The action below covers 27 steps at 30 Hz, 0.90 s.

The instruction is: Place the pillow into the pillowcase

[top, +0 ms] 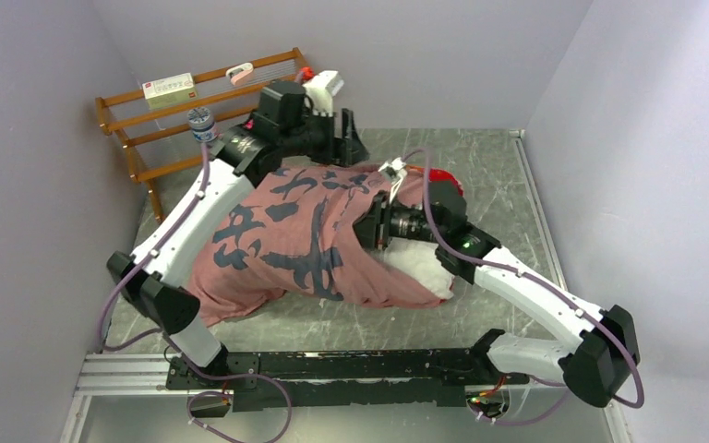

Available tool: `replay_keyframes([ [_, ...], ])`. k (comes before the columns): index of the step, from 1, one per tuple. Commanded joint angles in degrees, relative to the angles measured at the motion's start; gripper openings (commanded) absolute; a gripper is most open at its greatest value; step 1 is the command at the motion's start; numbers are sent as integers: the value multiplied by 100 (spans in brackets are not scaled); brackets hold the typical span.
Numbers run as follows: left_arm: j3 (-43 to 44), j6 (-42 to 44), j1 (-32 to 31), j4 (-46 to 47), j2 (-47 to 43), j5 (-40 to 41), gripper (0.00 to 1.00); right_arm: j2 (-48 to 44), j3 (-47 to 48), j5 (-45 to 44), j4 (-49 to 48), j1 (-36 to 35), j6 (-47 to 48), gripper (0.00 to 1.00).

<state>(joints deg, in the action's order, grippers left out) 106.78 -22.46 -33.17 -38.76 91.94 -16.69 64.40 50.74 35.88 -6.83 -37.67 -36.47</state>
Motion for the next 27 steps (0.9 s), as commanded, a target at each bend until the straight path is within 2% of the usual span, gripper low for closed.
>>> replay_keyframes([
  [1,554,40,-492,15,469,-302,76,22,52,-359,-254,-443,181,28],
  [4,299,125,-546,11,603,-226,75,-167,-26,-914,-26,-479,124,33],
  [6,-79,98,-554,201,472,-25,74,-421,0,-1995,681,-478,50,29],
  [8,-457,51,-552,423,264,268,73,-776,26,-3180,1526,-462,-80,13],
  [9,-574,63,-551,464,187,403,73,-1007,-22,-3602,1753,-464,-111,0],
  [12,-645,239,-553,273,136,889,73,-1948,-270,-4990,2294,-464,-389,0],
  [15,-704,414,-550,-15,148,1447,73,-2493,48,-6688,3671,-461,-888,0],
  [17,-924,467,-558,-56,88,1643,73,-2662,4,-7424,4287,-462,-1204,0],
  [19,-1309,483,-559,120,-80,1623,73,-2756,-367,-7734,4740,-461,-1699,0],
  [23,-1890,524,-627,414,-418,1374,73,-2924,-974,-7778,5264,-462,-2638,0],
  [27,-2045,546,-1092,767,-595,1139,73,-2996,-856,-8300,5273,-461,-2541,0],
])
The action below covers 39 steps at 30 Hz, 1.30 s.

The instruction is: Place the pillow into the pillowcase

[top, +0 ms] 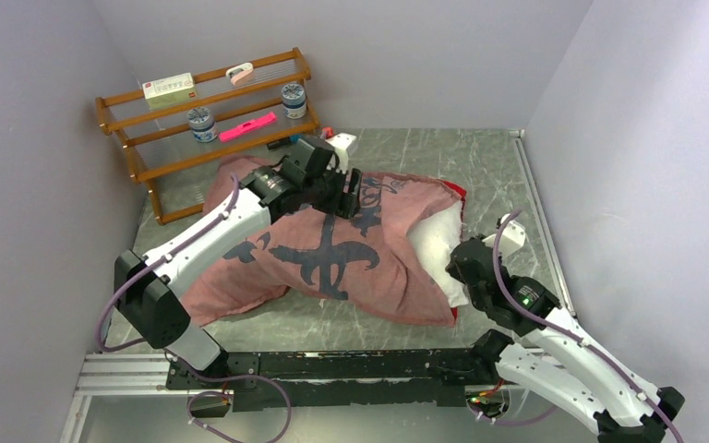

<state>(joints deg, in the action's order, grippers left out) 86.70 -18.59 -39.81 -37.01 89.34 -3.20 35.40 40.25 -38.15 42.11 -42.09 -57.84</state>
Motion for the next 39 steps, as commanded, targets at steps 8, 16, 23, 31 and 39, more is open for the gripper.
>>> replay_keyframes([
  [8,-413,-342,-932,1744,-362,-479,75,344,793,-985,-1255,-20,1033,49],
  [16,-161,-75,-1284,2130,-137,120,76,1240,884,1171,-2208,2094,1788,53],
  [23,830,740,-1730,2068,648,1196,77,2199,302,4755,-2529,5269,1297,56],
  [31,1210,912,-1915,2532,1580,1227,76,3689,-276,6235,-4366,6280,2463,61],
  [39,1869,1116,-1948,2307,2352,1310,67,4851,-536,7017,-5792,6333,3425,58],
])
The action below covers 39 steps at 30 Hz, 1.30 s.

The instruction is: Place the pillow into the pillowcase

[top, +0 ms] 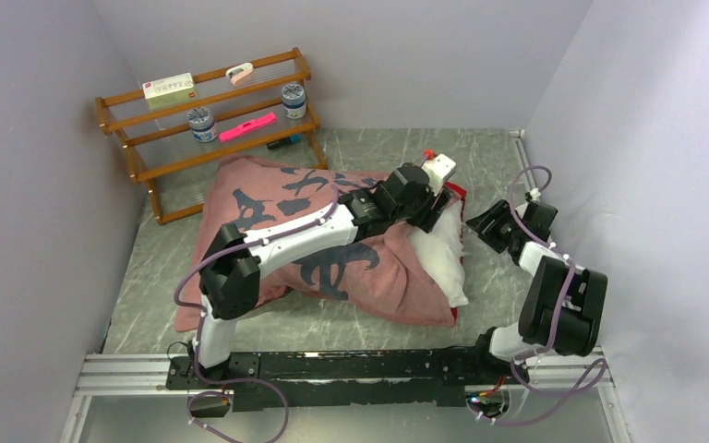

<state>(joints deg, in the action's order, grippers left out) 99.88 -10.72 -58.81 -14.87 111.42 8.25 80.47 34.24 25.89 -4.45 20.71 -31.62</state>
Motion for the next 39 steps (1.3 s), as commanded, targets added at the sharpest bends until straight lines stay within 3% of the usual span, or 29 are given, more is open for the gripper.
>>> replay_keyframes([
  [1,589,364,-44,102,204,160,63,551,150,711,-1233,48,897,58],
  [2,614,395,-43,126,257,155,55,784,255,841,-1308,52,938,58],
  [5,678,401,-35,156,291,165,17,1521,671,1340,-1396,65,890,57],
  [6,688,396,-35,164,273,162,8,1716,778,1394,-1457,69,866,56],
  [7,697,391,-32,187,240,148,5,1880,859,1463,-1533,65,844,56],
  [11,769,165,74,248,121,-184,5,2479,1201,1783,-1704,65,824,56],
  [15,618,-497,318,601,-6,-1032,5,2968,1253,2294,-2367,26,466,55],
  [21,545,-1240,605,1008,-24,-1798,5,3250,1273,2633,-2657,-89,417,51],
  [26,499,-1513,745,1199,-138,-1837,5,3135,1012,2608,-2740,-90,309,30],
  [29,486,-1834,864,1391,-208,-2020,5,3030,982,2552,-2616,-87,222,2],
  [33,399,-2268,1113,1726,-442,-2348,5,1920,540,2597,-2741,-127,-447,0],
  [39,341,-2488,1695,1824,-960,-2374,5,-562,821,1149,-900,-636,-637,0],
])
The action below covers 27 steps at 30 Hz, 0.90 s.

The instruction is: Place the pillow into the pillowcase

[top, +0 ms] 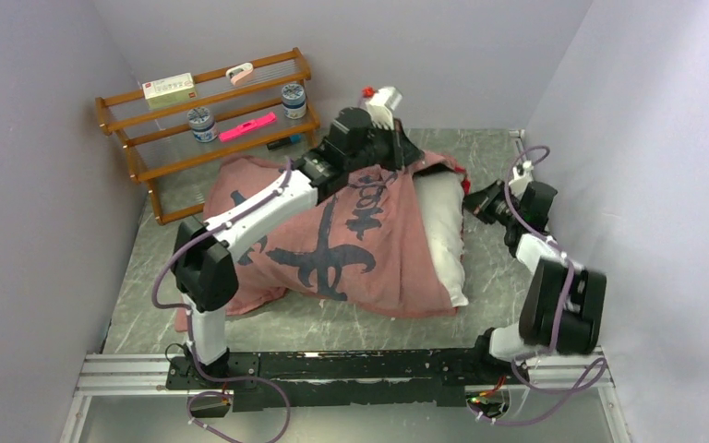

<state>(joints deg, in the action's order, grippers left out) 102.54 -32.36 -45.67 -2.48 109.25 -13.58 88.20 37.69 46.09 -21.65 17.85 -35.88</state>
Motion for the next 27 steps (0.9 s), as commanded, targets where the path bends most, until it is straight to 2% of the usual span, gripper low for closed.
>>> replay_keyframes([
  [1,42,-387,501,612,-840,-224,5,-1650,589,-1067,1028,-459,-322,0],
  [5,-31,-872,1079,855,-1089,-623,5,-2547,1528,-1808,1624,-1196,-694,0],
  [8,30,-1097,1457,997,-1280,-821,5,-2682,2542,-2162,1685,-1653,-1053,0],
  [10,268,-1207,1667,1001,-1333,-878,5,-2476,3548,-2232,1548,-1690,-1421,0],
  [12,965,-1311,1851,817,-1196,-974,5,-2026,4824,-2393,1588,-1681,-1465,0],
  [14,1599,-1487,1959,750,-956,-1125,5,-1419,6133,-2688,1921,-1679,-1313,0],
  [16,1954,-1855,1983,894,-727,-1399,5,-912,7026,-2988,2553,-1679,-1250,0],
  [18,1637,-2515,1960,1634,-696,-1771,5,-692,7193,-2821,3032,-1686,-1291,0],
  [20,1166,-3061,1948,2371,-776,-1973,5,-928,6746,-2802,2811,-1704,-1311,0],
  [22,1099,-2981,1954,2318,-805,-1937,5,-1213,6386,-3201,2514,-1691,-1229,0],
  [24,1286,-2765,1957,1993,-730,-1819,5,-1015,7068,-3670,2825,-1590,-850,0],
  [25,1378,-2867,1962,2069,-662,-1793,5,-789,7833,-3819,2949,-1490,-712,0],
  [27,1686,-3253,1957,2357,-421,-1749,5,-354,8731,-4254,2888,-1434,-477,0],
])
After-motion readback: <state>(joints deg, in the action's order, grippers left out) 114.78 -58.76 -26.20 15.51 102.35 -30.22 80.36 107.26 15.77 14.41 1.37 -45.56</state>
